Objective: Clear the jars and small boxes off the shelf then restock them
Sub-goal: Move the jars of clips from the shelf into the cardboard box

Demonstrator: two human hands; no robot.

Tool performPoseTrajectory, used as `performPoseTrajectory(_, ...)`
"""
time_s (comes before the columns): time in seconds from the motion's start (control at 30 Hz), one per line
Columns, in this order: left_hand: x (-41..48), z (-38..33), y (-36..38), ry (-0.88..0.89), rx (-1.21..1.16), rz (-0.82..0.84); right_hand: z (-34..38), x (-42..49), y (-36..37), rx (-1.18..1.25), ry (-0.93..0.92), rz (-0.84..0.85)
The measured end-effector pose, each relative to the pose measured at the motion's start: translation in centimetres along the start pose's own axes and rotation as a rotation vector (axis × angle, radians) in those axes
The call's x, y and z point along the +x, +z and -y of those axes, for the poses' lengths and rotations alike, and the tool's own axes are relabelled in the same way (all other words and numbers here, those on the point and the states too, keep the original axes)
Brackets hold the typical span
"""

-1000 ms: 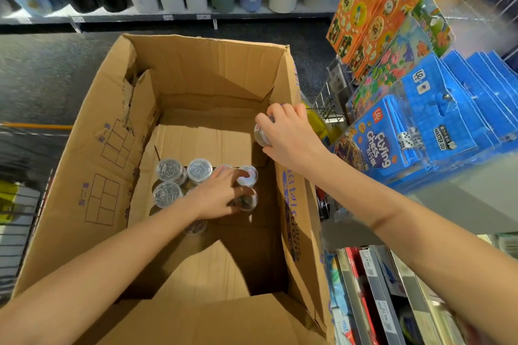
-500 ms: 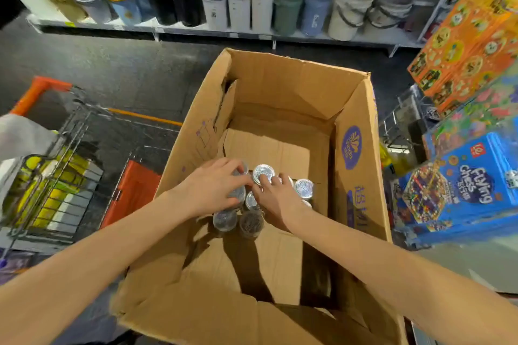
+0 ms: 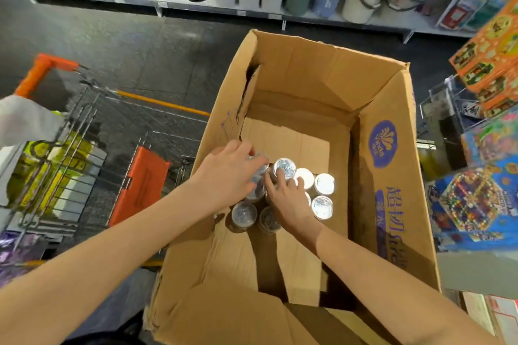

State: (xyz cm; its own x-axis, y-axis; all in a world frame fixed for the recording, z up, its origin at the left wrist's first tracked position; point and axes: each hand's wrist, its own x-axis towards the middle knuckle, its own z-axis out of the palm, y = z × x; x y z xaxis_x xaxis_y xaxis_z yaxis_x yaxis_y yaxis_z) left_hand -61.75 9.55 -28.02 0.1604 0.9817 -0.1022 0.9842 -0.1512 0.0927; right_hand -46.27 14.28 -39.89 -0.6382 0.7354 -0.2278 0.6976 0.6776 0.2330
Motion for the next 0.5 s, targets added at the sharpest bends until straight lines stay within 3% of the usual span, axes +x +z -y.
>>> performPoseTrajectory(0.5,0.4,0.1,0.0,0.080,-0.009,0.022,-0.3,0.5,1.6,0.281,0.106,-0.021)
